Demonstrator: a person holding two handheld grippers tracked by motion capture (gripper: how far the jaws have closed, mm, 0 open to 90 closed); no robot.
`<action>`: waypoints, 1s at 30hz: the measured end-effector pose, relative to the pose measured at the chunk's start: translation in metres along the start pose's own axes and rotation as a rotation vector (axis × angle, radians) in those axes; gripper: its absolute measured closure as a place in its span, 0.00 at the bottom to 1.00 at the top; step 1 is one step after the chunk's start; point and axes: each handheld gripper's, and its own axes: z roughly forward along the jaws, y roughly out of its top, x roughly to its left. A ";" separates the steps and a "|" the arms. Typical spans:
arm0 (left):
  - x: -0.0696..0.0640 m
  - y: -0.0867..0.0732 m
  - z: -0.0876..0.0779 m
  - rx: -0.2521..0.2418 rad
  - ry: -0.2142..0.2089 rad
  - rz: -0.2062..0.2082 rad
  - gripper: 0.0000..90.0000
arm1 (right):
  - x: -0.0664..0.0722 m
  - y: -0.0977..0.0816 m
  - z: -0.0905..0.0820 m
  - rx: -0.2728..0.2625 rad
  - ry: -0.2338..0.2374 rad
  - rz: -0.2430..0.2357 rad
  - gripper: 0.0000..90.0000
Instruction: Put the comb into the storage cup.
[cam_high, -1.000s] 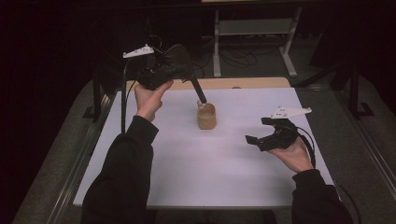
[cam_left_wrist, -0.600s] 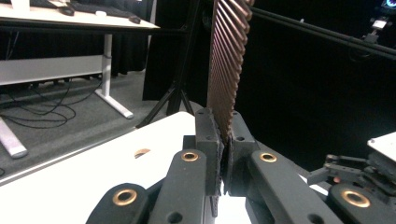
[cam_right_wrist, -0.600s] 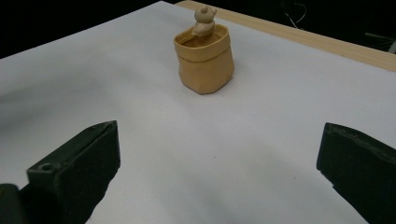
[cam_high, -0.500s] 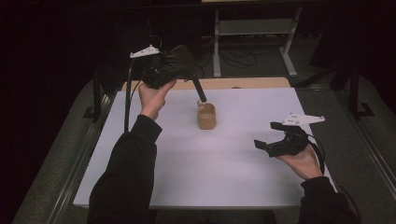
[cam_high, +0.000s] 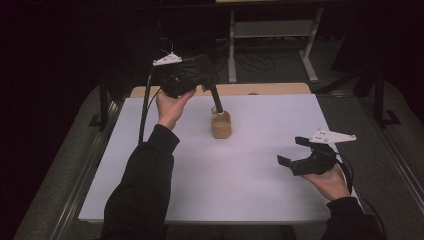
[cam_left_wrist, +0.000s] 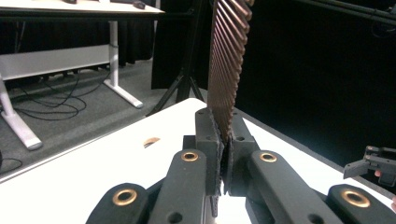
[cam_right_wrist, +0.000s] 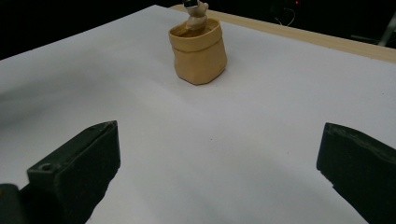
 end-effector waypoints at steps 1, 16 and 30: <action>0.000 -0.001 0.001 0.007 0.004 0.006 0.97 | 0.000 -0.001 -0.001 -0.002 -0.002 0.001 0.00; -0.001 -0.012 0.016 0.044 0.014 0.018 0.97 | -0.003 -0.008 -0.007 -0.023 -0.018 0.018 0.00; -0.001 -0.029 0.030 0.088 0.018 0.021 0.97 | -0.005 -0.012 -0.013 -0.036 -0.025 0.025 0.00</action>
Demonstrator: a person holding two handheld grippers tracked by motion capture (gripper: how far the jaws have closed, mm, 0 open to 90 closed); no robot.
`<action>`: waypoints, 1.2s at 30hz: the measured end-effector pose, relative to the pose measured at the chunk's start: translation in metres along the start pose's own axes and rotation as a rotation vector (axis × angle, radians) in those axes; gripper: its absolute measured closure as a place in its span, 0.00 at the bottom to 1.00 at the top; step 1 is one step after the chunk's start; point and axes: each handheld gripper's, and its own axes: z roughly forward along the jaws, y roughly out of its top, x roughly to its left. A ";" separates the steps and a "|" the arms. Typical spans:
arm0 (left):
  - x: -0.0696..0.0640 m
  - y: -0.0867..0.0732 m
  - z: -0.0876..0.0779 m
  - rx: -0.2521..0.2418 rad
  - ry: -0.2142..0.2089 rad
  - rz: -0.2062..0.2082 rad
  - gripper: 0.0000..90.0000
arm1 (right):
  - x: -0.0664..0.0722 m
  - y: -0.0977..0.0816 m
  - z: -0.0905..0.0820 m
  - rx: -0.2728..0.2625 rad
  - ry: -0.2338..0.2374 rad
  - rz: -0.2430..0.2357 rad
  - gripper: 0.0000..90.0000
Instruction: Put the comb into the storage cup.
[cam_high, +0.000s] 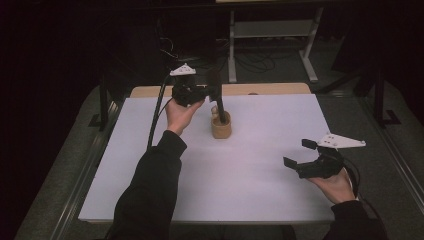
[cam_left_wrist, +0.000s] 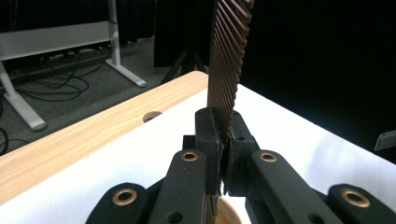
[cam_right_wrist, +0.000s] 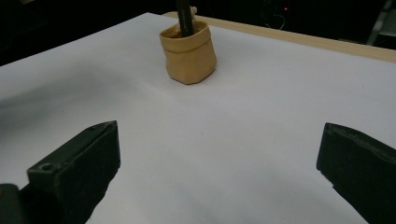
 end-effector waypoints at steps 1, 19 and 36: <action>0.000 -0.001 0.001 0.001 -0.001 0.000 0.97 | 0.000 0.000 0.000 0.000 -0.001 0.001 0.00; 0.007 -0.021 0.010 -0.006 -0.010 -0.062 0.97 | -0.002 -0.002 0.001 0.007 0.007 0.014 0.00; 0.014 -0.042 0.014 -0.023 -0.012 -0.127 0.97 | -0.002 -0.002 0.002 0.007 0.008 0.013 0.00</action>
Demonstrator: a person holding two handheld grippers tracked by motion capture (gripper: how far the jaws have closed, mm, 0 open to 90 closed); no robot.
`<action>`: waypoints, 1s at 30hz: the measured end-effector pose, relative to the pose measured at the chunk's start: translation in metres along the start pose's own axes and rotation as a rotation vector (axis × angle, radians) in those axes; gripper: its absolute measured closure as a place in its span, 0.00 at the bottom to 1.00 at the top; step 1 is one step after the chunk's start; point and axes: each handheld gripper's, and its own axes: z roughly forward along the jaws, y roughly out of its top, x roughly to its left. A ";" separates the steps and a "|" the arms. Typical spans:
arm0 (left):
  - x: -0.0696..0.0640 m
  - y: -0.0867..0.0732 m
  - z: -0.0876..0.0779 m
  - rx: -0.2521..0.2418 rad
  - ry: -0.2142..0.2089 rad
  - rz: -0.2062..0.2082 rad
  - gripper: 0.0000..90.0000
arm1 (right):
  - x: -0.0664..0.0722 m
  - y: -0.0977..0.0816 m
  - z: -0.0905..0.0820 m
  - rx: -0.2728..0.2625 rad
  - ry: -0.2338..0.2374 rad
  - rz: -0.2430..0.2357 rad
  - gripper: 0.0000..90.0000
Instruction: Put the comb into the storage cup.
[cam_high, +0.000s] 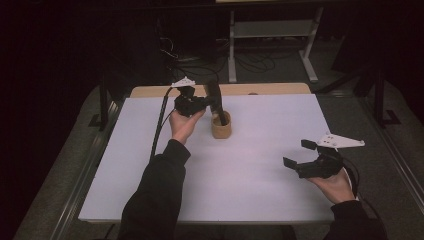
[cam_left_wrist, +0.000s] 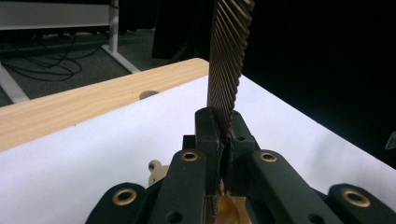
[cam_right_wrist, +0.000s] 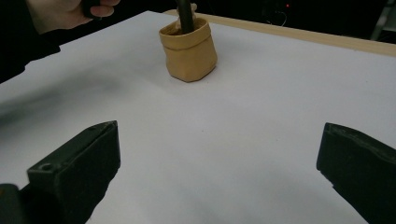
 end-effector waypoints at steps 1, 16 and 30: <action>0.001 0.000 0.000 -0.002 0.000 -0.006 0.97 | 0.000 0.000 0.000 0.000 -0.001 0.000 0.00; 0.006 -0.005 -0.013 -0.027 0.067 0.003 0.63 | -0.001 0.000 0.001 0.003 -0.005 -0.003 0.00; 0.010 -0.023 -0.030 0.003 0.096 0.033 0.37 | 0.000 0.000 0.004 0.019 -0.007 -0.006 0.00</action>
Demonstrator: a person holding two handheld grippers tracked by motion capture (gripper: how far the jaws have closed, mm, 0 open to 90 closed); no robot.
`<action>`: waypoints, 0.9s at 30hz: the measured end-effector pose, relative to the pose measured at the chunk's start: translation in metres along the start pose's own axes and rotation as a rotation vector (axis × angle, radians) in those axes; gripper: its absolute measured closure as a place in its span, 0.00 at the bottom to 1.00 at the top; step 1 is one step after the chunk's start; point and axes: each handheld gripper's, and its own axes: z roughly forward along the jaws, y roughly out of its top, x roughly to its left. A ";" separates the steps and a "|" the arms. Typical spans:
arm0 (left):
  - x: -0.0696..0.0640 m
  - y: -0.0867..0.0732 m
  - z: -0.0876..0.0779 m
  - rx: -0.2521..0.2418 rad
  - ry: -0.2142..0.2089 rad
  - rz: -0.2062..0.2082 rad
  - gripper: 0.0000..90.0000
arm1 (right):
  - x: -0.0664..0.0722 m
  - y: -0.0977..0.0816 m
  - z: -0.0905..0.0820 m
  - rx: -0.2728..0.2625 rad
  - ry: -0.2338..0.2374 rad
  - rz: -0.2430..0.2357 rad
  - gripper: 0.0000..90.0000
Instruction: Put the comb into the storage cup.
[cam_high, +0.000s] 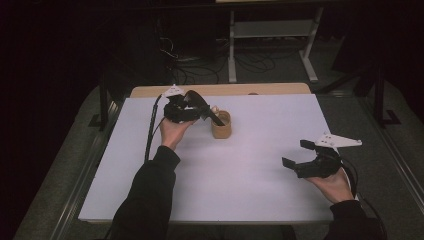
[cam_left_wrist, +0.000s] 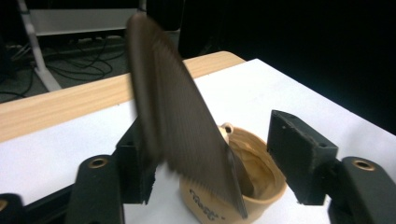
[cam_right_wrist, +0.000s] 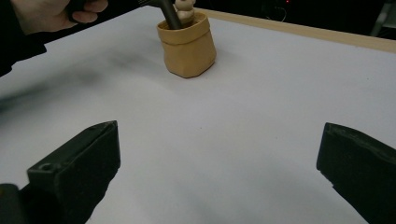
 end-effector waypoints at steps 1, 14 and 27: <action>0.001 -0.001 -0.001 0.004 -0.009 -0.008 0.34 | 0.000 0.000 0.000 0.000 0.000 0.000 0.00; 0.007 -0.012 -0.011 0.037 -0.043 -0.048 0.00 | -0.001 0.000 0.001 0.003 0.003 -0.003 0.00; 0.009 -0.021 -0.028 0.027 -0.028 -0.039 0.00 | -0.001 0.000 0.000 0.003 0.002 -0.004 0.00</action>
